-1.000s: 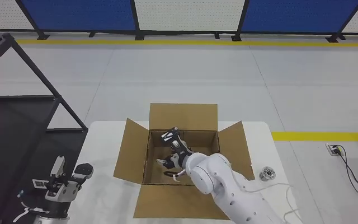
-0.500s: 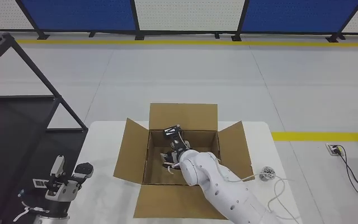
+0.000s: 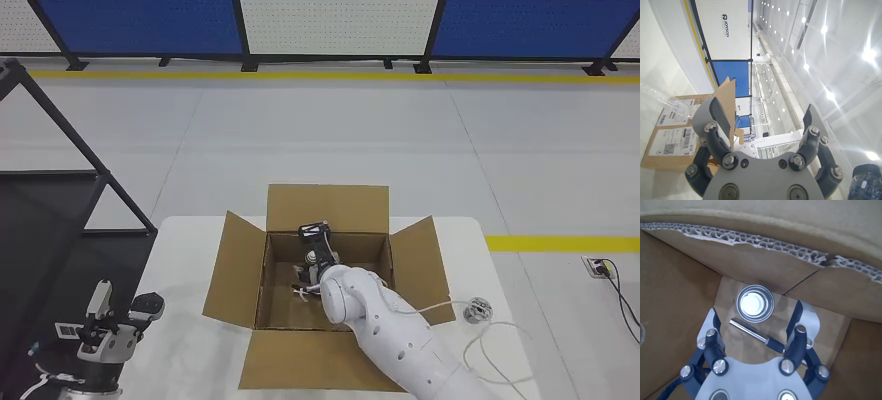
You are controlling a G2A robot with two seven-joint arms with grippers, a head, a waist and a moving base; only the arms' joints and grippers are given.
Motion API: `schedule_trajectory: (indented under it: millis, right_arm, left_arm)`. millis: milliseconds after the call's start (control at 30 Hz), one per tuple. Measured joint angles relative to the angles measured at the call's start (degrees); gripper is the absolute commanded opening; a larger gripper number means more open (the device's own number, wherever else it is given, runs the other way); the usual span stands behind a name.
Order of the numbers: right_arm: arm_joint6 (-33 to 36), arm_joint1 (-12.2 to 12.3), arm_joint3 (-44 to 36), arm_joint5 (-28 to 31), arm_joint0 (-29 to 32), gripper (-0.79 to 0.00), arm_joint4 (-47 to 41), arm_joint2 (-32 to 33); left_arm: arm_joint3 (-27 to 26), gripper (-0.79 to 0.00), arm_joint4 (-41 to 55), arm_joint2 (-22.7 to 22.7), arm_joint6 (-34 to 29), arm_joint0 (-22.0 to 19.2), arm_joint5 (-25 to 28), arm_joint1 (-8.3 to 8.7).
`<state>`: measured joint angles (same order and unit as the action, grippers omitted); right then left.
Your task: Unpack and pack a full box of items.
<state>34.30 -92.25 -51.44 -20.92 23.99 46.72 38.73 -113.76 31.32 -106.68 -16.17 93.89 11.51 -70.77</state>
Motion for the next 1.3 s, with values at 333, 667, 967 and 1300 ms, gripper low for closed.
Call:
schedule_trajectory:
  millis: [333, 667, 967, 1300]
  right_arm:
    - [-2.5, -1.6, 4.2, 0.9, -0.7, -0.416, -0.9, 1.0]
    - [-4.0, -2.6, 5.9, 1.6, -0.8, -0.557, -0.4, 2.2]
    - [-4.9, -3.0, 5.9, 2.7, -0.3, -0.785, 1.3, 3.3]
    - [-4.2, -0.2, -6.8, 4.1, 5.7, -0.785, 8.2, 7.8]
  left_arm:
    - [-0.2, 0.000, -0.3, 0.1, 0.0, 0.1, -0.2, -0.13]
    - [-0.1, 0.000, -0.6, 0.2, 0.2, 0.2, -0.1, -0.27]
    - [0.0, 0.000, -0.9, 0.5, 0.4, 0.2, -0.2, -0.41]
    - [0.4, 0.000, -1.1, 0.9, 0.0, -0.4, -0.7, -0.49]
